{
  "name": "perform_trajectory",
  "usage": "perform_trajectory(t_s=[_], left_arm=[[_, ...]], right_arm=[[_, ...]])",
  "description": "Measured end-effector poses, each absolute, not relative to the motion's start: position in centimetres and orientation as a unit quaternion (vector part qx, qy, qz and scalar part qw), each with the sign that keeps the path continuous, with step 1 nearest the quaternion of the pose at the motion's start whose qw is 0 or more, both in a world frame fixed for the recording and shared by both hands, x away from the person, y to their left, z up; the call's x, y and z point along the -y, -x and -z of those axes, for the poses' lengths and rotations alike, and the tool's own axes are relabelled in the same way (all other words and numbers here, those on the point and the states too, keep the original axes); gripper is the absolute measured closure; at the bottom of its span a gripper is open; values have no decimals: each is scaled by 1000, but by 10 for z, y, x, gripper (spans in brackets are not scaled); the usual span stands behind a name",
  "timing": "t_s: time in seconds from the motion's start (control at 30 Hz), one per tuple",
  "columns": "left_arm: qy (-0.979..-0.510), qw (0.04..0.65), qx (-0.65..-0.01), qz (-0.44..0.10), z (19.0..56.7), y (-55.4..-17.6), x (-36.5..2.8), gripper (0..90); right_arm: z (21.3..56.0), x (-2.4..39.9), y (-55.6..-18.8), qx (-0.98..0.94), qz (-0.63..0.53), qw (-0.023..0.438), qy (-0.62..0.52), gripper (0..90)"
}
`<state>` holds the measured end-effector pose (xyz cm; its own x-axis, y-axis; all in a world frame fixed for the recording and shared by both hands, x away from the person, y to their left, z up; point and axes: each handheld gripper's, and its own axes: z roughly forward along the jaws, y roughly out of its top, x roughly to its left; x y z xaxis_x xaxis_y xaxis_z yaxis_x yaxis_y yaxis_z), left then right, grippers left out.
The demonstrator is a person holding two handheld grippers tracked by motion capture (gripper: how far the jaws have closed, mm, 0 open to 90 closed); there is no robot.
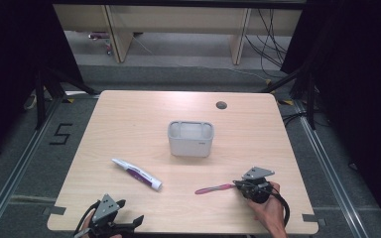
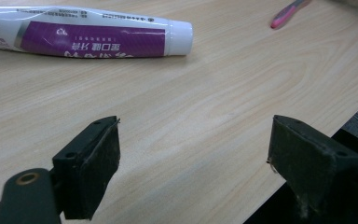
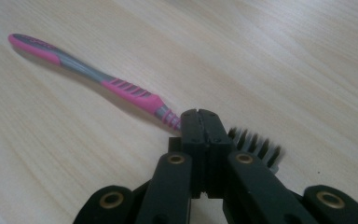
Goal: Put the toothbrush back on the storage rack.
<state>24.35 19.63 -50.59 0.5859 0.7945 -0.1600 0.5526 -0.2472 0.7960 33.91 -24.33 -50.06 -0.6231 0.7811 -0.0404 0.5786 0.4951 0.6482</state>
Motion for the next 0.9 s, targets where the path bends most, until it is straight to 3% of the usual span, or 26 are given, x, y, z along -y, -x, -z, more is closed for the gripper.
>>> perform_trajectory(t_s=[0.9], left_arm=[[-778, 434, -433, -138, 506, -242, -196, 162]], right_arm=[[499, 225, -381, -846, -299, 179, -404, 891]])
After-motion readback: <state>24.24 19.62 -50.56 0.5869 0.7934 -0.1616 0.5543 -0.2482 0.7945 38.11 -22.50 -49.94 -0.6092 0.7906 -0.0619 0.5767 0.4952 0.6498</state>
